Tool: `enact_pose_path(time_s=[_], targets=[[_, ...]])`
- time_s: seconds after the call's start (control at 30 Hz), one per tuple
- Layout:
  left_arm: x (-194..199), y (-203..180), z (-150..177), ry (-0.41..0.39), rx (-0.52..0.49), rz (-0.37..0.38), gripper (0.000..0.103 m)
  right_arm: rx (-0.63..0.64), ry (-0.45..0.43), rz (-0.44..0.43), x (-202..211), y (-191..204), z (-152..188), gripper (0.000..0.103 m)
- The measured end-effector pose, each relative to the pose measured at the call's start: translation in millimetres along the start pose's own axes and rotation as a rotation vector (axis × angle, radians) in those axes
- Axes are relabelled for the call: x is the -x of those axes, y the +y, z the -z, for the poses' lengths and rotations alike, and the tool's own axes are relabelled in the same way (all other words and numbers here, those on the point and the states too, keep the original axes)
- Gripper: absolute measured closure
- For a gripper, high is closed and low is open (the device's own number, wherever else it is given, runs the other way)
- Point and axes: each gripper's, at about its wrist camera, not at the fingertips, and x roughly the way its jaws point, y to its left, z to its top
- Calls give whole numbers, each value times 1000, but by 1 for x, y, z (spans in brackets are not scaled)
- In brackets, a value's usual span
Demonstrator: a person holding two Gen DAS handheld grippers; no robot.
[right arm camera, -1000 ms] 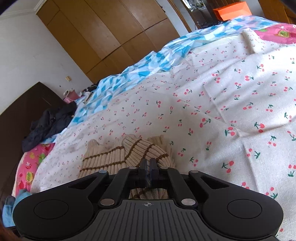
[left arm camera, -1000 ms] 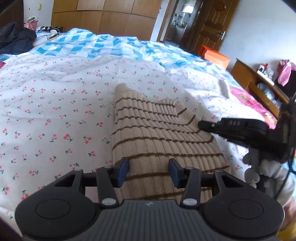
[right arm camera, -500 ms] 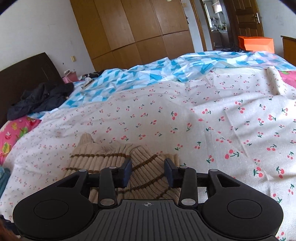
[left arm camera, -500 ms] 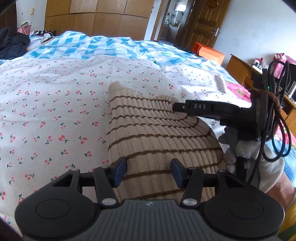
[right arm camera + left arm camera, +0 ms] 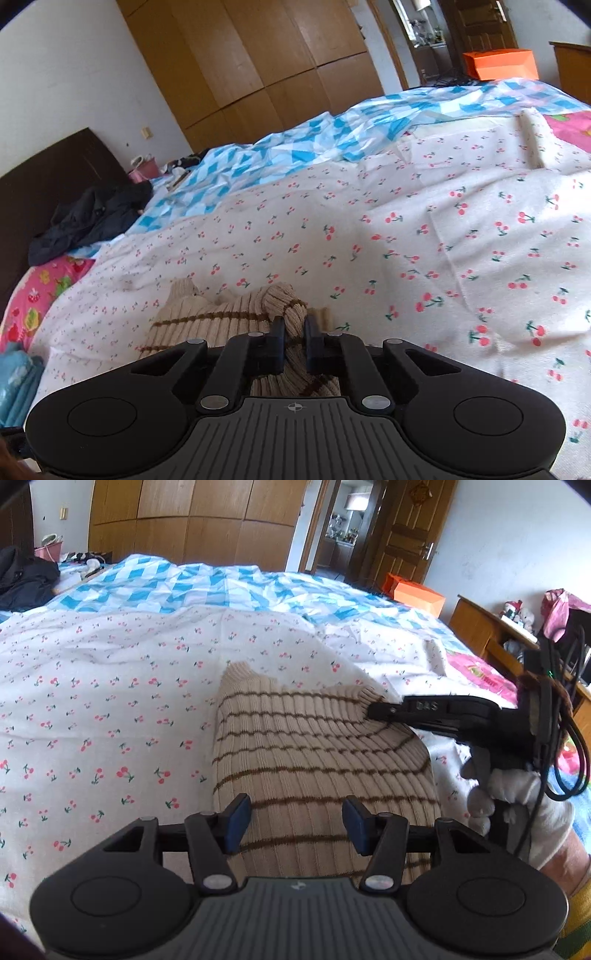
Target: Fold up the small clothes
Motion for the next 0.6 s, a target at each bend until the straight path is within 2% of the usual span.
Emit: enact_pose_path(time_s=[0.1,0.2,0.33,0.5,0.6], targets=[[-7,-4,-4,-3,6,3,46,-77,34,4,-8,-15,5,94],[-29,-12,-1,40,-51,-42,43,-77,72,35,-25,-18,14,93],[-34,-20,2,48,-112,-66,42,-87,46,17,-16,-19,9,87],[-25,-19,-1,38,-91,-41,43,-147,-20,-10,14,-23,3,76],[-18,-18,3,28,-85,-24,43,-216,-32,-40,31,-27,2,74]])
